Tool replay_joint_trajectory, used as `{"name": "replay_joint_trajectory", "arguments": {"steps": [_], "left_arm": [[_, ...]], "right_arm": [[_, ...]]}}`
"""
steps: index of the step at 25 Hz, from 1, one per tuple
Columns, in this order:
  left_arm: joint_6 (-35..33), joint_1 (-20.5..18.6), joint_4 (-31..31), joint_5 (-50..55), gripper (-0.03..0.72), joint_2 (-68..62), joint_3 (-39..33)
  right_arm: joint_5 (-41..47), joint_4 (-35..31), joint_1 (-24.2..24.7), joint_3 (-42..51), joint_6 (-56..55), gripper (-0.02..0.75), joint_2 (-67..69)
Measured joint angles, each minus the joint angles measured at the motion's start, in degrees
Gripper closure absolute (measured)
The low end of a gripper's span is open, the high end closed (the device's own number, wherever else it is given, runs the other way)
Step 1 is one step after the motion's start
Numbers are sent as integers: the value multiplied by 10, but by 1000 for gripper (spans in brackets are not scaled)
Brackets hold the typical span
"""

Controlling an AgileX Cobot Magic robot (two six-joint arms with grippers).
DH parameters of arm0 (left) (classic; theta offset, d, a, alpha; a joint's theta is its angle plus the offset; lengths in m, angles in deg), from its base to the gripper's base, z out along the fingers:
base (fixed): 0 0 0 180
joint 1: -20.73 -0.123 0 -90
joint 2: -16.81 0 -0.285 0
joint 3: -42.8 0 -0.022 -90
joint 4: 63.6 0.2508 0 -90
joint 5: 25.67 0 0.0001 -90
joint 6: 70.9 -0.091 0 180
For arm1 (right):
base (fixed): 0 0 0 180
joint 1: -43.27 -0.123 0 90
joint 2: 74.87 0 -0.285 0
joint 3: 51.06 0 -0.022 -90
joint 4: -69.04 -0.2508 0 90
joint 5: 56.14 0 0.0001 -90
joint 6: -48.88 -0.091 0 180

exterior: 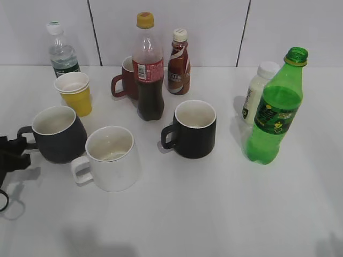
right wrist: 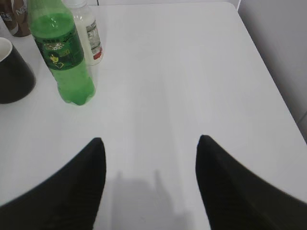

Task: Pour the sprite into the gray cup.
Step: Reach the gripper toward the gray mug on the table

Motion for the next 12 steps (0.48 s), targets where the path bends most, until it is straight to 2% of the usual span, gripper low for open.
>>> {"name": "replay_joint_trajectory", "arguments": {"steps": [3, 12], "left_arm": [[0, 0, -5, -42, 357, -43, 0], [0, 0, 28, -52, 377, -81, 14]], "right_arm": [[0, 0, 0, 0, 0, 290, 0], [0, 1, 0, 0, 0, 290, 0]]}}
